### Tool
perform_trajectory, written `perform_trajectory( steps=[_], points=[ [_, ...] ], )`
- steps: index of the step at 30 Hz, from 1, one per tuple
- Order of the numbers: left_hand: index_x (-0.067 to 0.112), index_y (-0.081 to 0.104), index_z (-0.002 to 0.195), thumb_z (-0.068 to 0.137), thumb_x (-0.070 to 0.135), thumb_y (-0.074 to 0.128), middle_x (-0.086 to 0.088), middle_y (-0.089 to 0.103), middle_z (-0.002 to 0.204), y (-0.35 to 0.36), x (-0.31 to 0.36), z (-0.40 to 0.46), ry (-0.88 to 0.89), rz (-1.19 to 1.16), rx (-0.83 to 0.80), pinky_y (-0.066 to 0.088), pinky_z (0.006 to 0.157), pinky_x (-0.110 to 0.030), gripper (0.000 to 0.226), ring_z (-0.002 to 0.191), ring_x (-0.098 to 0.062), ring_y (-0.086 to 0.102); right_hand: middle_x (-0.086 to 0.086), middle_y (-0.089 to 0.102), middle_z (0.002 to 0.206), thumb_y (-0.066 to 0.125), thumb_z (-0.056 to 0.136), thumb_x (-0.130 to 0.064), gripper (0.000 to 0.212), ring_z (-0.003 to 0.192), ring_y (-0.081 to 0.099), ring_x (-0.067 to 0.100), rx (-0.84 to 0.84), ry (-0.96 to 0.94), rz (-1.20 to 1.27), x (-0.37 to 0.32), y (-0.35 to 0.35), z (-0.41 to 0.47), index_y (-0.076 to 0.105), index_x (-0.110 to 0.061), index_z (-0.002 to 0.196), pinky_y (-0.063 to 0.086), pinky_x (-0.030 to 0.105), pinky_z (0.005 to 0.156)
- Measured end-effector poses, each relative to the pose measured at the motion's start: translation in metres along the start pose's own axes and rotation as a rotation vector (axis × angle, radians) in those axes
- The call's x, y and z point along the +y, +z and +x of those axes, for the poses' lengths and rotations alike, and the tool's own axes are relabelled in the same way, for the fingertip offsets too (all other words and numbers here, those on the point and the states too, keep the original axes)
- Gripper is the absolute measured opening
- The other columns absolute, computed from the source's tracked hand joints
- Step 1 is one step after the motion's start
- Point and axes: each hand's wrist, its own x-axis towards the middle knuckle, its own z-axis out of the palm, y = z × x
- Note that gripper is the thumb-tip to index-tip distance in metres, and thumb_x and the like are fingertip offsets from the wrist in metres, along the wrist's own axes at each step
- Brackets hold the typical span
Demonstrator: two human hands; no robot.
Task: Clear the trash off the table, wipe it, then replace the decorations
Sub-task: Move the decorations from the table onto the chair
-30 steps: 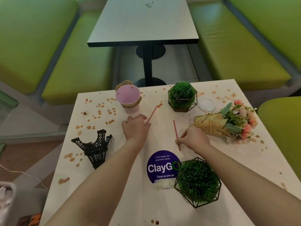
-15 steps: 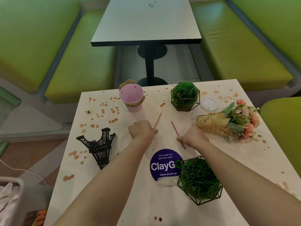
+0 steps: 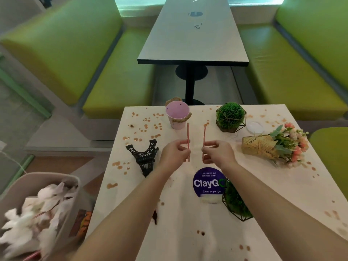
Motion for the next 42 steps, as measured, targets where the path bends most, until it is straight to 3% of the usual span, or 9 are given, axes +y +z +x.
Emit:
perform_trajectory(
  steps=[4, 12, 16, 21, 26, 31, 36, 39, 42],
  points=[
    [0.034, 0.068, 0.115, 0.091, 0.024, 0.057, 0.004, 0.070, 0.080, -0.044, 0.003, -0.032, 0.005, -0.065, 0.102, 0.061, 0.075, -0.040, 0.029, 0.072, -0.014, 0.067, 0.016, 0.067, 0.091, 0.063, 0.089, -0.004, 0.019, 0.076, 0.071, 0.032, -0.052, -0.075, 0.010, -0.017, 0.033, -0.036, 0.062, -0.008, 0.108, 0.061, 0.038, 0.065],
    [0.033, 0.068, 0.108, 0.089, 0.023, 0.057, 0.004, 0.067, 0.081, -0.138, -0.008, -0.098, 0.001, -0.055, 0.300, 0.046, 0.057, -0.030, 0.024, 0.065, -0.011, 0.058, 0.010, 0.063, 0.094, 0.062, 0.089, -0.007, 0.011, 0.071, 0.063, 0.021, -0.181, -0.166, -0.030, -0.044, 0.106, -0.102, 0.059, -0.012, 0.098, 0.058, 0.034, 0.064],
    [0.031, 0.062, 0.103, 0.084, 0.015, 0.062, 0.003, 0.070, 0.084, -0.190, -0.035, -0.137, -0.048, -0.130, 0.360, 0.060, 0.075, -0.044, 0.025, 0.071, -0.016, 0.067, 0.008, 0.063, 0.089, 0.064, 0.088, -0.004, 0.020, 0.067, 0.063, 0.018, -0.270, -0.184, -0.039, -0.053, 0.157, -0.138, 0.059, -0.006, 0.107, 0.059, 0.030, 0.060],
    [0.028, 0.061, 0.112, 0.086, 0.010, 0.062, 0.001, 0.065, 0.089, -0.241, -0.076, -0.179, -0.106, -0.134, 0.445, 0.060, 0.075, -0.041, 0.031, 0.081, -0.017, 0.067, 0.010, 0.065, 0.087, 0.066, 0.085, -0.001, 0.026, 0.065, 0.068, 0.025, -0.405, -0.185, -0.122, -0.055, 0.219, -0.174, 0.059, -0.009, 0.109, 0.061, 0.042, 0.070],
    [0.029, 0.060, 0.110, 0.088, 0.013, 0.065, -0.001, 0.063, 0.089, -0.278, -0.121, -0.223, -0.161, -0.130, 0.528, 0.061, 0.071, -0.037, 0.028, 0.078, -0.016, 0.066, 0.011, 0.065, 0.102, 0.067, 0.088, -0.006, 0.026, 0.076, 0.070, 0.022, -0.491, -0.252, -0.215, -0.051, 0.274, -0.209, 0.058, -0.012, 0.112, 0.062, 0.034, 0.066],
    [0.025, 0.061, 0.117, 0.085, 0.009, 0.068, -0.003, 0.067, 0.094, -0.291, -0.148, -0.243, -0.269, -0.121, 0.526, 0.061, 0.069, -0.036, 0.037, 0.082, -0.018, 0.068, 0.003, 0.067, 0.097, 0.063, 0.094, -0.014, 0.023, 0.082, 0.070, 0.024, -0.499, -0.298, -0.283, -0.040, 0.302, -0.226, 0.062, -0.014, 0.116, 0.061, 0.040, 0.077],
    [0.028, 0.062, 0.125, 0.090, 0.036, 0.064, 0.006, 0.066, 0.113, -0.291, -0.152, -0.243, -0.338, 0.140, 0.401, 0.048, 0.082, -0.027, 0.037, 0.092, -0.011, 0.060, 0.001, 0.069, 0.088, 0.057, 0.098, -0.020, 0.024, 0.082, 0.071, 0.026, -0.509, -0.278, -0.319, -0.034, 0.301, -0.228, 0.069, -0.013, 0.117, 0.061, 0.039, 0.078],
    [0.030, 0.063, 0.118, 0.093, 0.038, 0.057, 0.008, 0.065, 0.110, -0.283, -0.141, -0.235, -0.306, 0.177, 0.409, 0.051, 0.090, -0.035, 0.027, 0.095, -0.014, 0.060, 0.006, 0.068, 0.093, 0.056, 0.096, -0.015, 0.019, 0.080, 0.069, 0.024, -0.505, -0.260, -0.289, -0.039, 0.284, -0.225, 0.069, -0.016, 0.108, 0.061, 0.038, 0.075],
    [0.028, 0.064, 0.113, 0.094, 0.036, 0.057, 0.008, 0.066, 0.110, -0.261, -0.115, -0.217, -0.200, 0.141, 0.381, 0.052, 0.083, -0.033, 0.022, 0.097, -0.012, 0.061, 0.008, 0.069, 0.093, 0.056, 0.092, -0.013, 0.016, 0.073, 0.064, 0.023, -0.444, -0.265, -0.253, -0.044, 0.249, -0.213, 0.069, -0.019, 0.099, 0.059, 0.037, 0.070]
  ],
)
